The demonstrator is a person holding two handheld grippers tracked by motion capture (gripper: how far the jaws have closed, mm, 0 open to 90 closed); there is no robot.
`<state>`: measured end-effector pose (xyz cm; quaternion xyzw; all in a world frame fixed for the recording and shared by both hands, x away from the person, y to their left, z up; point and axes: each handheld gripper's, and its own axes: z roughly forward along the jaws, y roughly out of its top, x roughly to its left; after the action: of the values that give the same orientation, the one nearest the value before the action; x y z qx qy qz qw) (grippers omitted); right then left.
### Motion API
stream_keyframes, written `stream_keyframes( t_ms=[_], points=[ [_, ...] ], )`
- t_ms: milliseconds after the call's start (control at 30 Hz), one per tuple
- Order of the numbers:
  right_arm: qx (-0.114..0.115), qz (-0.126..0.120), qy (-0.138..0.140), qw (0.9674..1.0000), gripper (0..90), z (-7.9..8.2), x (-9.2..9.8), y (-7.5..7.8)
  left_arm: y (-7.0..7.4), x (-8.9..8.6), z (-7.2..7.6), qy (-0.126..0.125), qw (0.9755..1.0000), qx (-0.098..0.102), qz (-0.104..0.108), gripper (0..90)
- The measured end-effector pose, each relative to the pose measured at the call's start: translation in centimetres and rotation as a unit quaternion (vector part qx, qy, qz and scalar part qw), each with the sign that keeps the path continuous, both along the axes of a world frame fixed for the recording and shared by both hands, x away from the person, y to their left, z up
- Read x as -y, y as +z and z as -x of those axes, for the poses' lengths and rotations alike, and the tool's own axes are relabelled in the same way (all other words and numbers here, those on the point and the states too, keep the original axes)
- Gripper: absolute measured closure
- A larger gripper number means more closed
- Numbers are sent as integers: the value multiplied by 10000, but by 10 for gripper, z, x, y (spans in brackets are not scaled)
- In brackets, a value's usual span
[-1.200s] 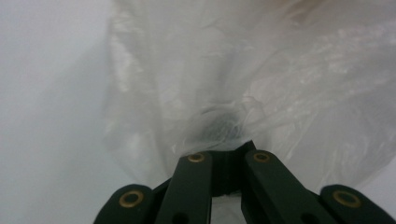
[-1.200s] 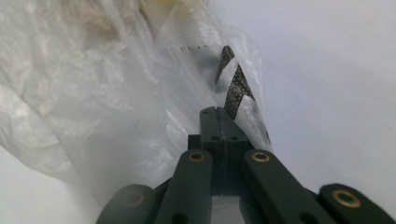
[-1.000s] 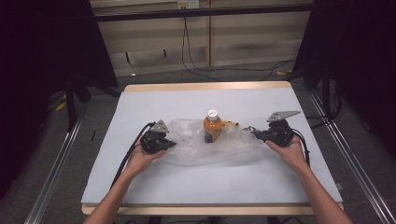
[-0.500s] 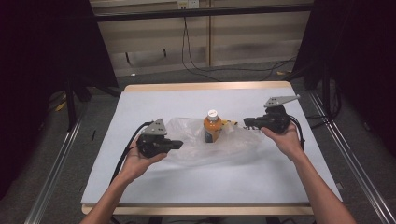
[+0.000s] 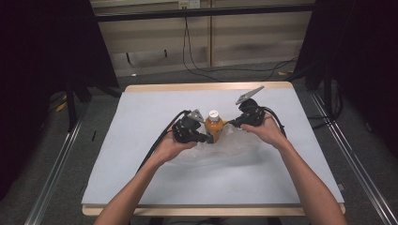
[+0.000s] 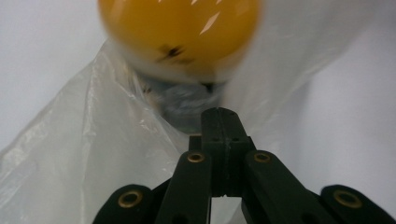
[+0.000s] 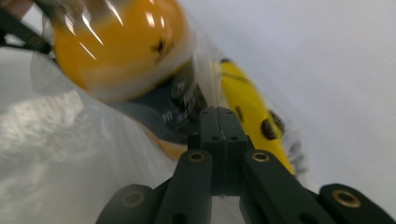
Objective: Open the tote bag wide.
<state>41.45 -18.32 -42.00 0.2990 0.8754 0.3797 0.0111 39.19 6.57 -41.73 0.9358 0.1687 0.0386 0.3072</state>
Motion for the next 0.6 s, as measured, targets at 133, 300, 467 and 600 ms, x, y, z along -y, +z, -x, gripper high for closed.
stream_keyframes(
  t_ms=[133, 300, 467, 600],
  points=[
    [-246, 242, 79, 9994, 900, -7, -8, -17, -18, 3, -11, 43, 9995, -113, -304, 900],
    [-516, 563, 60, 9971, 900, -14, -19, -35, -35, 12, 0, -122, 9978, -55, -645, 900],
    [-693, 695, -87, 9951, 900, -26, -24, -46, -37, 17, 23, -425, 9965, 53, -723, 900],
    [-705, 608, -205, 9955, 900, -38, -26, -52, -41, 18, 38, -607, 9954, 183, -714, 900]
  ],
)
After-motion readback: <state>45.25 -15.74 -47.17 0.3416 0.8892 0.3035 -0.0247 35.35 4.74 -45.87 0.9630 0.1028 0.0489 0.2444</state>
